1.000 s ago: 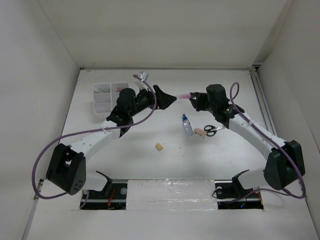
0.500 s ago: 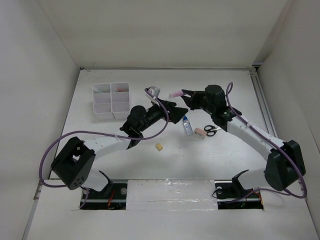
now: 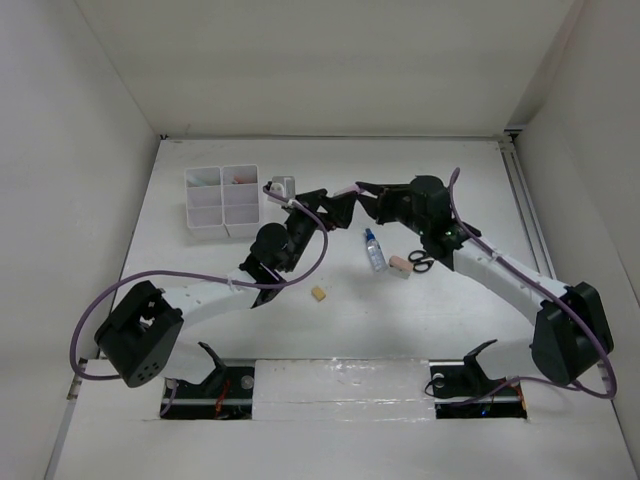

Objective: Sort the stationery into containers
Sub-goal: Place the pen in the storage box.

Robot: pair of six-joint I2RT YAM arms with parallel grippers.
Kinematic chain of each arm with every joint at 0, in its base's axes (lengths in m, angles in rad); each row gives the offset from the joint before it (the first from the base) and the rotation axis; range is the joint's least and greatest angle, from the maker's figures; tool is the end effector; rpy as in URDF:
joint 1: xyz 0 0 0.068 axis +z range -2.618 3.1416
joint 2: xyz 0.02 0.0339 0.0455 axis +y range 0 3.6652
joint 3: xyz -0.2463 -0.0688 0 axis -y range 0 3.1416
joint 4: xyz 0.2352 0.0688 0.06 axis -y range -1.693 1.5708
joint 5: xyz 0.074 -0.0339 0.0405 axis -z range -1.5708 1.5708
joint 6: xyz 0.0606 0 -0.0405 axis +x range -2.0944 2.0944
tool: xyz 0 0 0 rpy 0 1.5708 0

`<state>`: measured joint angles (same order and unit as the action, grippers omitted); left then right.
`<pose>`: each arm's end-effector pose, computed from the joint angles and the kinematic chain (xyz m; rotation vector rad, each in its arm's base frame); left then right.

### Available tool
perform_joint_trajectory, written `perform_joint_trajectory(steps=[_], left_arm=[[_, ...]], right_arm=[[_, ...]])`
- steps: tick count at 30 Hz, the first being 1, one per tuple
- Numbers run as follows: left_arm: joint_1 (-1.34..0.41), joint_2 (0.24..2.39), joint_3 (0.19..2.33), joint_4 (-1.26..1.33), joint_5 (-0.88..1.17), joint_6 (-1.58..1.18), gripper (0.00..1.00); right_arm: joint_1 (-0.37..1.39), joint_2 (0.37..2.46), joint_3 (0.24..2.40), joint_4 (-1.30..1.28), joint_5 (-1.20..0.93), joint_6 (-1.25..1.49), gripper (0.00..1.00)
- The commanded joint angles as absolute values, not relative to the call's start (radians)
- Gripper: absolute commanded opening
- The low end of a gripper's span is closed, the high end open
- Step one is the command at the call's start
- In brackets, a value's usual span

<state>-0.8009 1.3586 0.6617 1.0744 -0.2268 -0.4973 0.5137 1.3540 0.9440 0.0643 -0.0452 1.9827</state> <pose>0.2260 -0.2136 0.2984 -0.0181 1.2641 -0.9965 0.2889 0.1661 0.2697 1.5347 1.7547 1.5702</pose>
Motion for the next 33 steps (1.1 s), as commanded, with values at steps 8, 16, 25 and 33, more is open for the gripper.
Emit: perform_joint_trajectory(steps=[8,16,25,33], left_arm=[[-0.804,1.361,0.680,1.212,-0.295,-0.511,0.92],[-0.804,1.379,0.699,1.212,-0.295,-0.531,0.64],[-0.804,1.407,0.709,1.212,-0.284,-0.563,0.41],[-0.804,1.407,0.718,1.152,-0.304,-0.572,0.00]], right_arm=[[0.546,1.368,0.927,0.227,-0.103,2.210,0.00],[0.555,1.378,0.917,0.249,-0.103,2.221,0.00],[0.565,1.405,0.927,0.272,-0.103,2.230,0.00],[0.565,1.414,0.936,0.272,-0.103,2.240,0.00]])
